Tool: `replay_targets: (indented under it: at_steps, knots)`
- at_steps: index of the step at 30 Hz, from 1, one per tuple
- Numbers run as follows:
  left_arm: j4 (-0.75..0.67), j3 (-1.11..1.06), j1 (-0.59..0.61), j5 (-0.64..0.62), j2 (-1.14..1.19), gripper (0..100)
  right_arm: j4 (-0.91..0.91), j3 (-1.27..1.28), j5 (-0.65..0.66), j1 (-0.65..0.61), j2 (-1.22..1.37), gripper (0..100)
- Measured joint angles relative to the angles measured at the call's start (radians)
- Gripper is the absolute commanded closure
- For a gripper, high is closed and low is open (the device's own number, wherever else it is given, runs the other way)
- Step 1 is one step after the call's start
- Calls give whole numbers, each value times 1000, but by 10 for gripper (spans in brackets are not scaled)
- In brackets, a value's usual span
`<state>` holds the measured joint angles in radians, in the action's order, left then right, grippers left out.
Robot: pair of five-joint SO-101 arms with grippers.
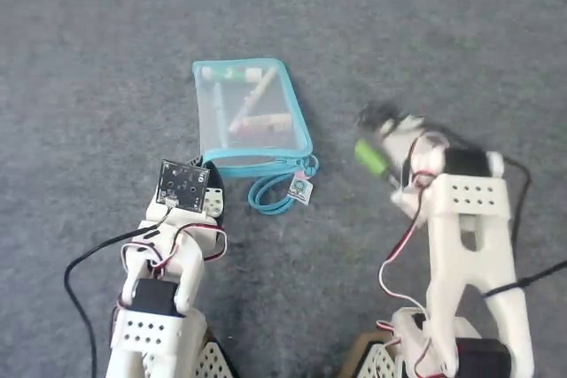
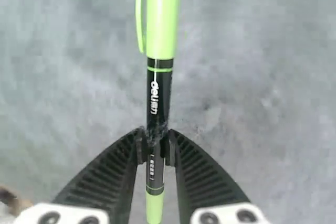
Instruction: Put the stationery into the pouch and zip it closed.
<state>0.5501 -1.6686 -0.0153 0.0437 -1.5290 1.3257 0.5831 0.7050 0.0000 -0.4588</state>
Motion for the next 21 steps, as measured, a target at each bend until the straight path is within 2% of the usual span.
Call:
replay_targets:
  at_steps: [4,9,17,21]
  knots:
    - [0,0,0,0,0,988,32,-75,-353,-77,55,983]
    - [0,0,0,0,0,988,-34,-84,-589,-153,250,983]
    - [0,0,0,6,0,988,-219,-86,-638,-160,496,970]
    - [0,0,0,6,0,988,-224,-86,-638,-157,505,868]
